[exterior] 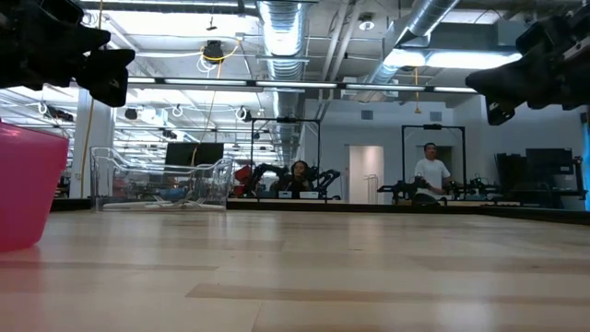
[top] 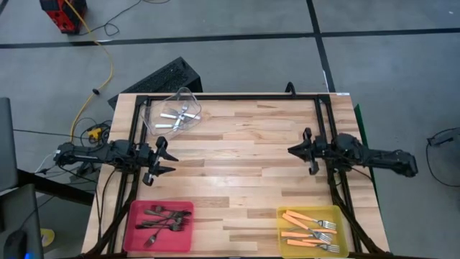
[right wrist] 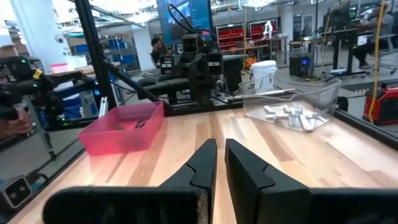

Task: Sort silverware by color (type)
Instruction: Return to Home Position

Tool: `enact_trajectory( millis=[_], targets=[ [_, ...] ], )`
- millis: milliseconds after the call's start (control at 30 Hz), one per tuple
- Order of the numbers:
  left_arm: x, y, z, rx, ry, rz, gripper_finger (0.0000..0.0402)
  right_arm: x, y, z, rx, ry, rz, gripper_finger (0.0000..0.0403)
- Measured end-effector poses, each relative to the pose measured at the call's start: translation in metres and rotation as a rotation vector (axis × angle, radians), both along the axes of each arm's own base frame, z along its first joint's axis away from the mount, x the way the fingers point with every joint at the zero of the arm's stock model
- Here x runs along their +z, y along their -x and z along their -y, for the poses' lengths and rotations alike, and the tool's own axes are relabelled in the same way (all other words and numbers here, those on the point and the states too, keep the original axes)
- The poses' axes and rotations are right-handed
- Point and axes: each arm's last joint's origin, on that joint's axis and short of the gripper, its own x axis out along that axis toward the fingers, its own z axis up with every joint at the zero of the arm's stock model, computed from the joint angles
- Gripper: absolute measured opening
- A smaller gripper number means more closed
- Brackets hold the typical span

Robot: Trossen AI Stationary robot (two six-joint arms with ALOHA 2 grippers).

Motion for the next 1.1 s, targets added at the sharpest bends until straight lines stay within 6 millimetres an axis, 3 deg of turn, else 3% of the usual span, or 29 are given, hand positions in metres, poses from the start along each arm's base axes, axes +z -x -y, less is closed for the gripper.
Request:
enact_trajectory(
  millis=[567, 1100],
  targets=[
    [-0.0001, -0.0005, -0.0042, 0.147, -0.018, 0.001, 0.0151, -0.0005, 0.0001, 0.0019, -0.021, 0.066, -0.004, 0.006],
    [-0.0016, -0.0006, -0.0043, 0.148, 0.037, -0.021, 0.0151, -0.0021, 0.0, 0.002, -0.024, 0.063, -0.019, 0.006]
  ],
)
